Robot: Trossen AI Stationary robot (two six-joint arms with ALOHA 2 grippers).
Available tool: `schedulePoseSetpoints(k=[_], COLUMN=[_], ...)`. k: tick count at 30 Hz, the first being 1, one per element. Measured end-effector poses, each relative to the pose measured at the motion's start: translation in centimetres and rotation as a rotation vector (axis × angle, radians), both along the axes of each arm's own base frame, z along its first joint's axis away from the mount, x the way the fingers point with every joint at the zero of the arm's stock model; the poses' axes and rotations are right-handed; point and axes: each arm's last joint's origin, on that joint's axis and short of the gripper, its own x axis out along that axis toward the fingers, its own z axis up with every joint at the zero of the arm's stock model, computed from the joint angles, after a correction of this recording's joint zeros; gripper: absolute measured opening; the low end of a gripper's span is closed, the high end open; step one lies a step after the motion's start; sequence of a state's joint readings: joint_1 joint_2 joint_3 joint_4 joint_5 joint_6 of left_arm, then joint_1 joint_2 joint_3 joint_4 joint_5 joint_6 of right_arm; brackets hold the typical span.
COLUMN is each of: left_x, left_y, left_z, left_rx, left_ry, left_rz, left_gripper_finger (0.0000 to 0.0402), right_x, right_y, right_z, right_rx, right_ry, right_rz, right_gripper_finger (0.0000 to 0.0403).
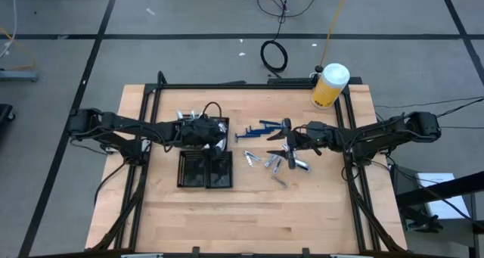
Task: Pick & Place Travel size toiletries
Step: Put the blue razor into the bottom left black bin
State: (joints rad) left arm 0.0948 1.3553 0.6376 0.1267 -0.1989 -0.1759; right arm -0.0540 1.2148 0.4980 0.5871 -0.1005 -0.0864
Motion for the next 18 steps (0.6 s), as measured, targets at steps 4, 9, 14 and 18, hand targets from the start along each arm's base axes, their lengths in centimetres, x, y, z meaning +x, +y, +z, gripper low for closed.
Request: schedulePoseSetpoints(k=[4,9,14,18], left_x=[0.5,1.0,1.1,1.2], left_y=[0.1,0.1,0.1,0.2], left_z=[1.3,2.3,2.7,2.6], left_rx=[0.047,0.082,0.088,0.096], left_ry=[-0.117,-0.229,-0.267,-0.274], left_rz=[-0.020,-0.029,-0.027,-0.029], left_gripper_finger=[0.0033,0.0033,0.0033,0.0033], right_x=[-0.1,-0.6,-1.3,-1.4], right_y=[0.0,-0.9,-4.2,-7.0], right_z=[-0.5,-1.8,-2.8,-3.7], right_rx=[0.013,0.000,0.066,0.089], right_ry=[0.053,0.193,0.280,0.288], right_rz=[-0.016,-0.204,-0.411,-0.456], right_gripper_finger=[0.0208,0.0208,0.0208,0.0204])
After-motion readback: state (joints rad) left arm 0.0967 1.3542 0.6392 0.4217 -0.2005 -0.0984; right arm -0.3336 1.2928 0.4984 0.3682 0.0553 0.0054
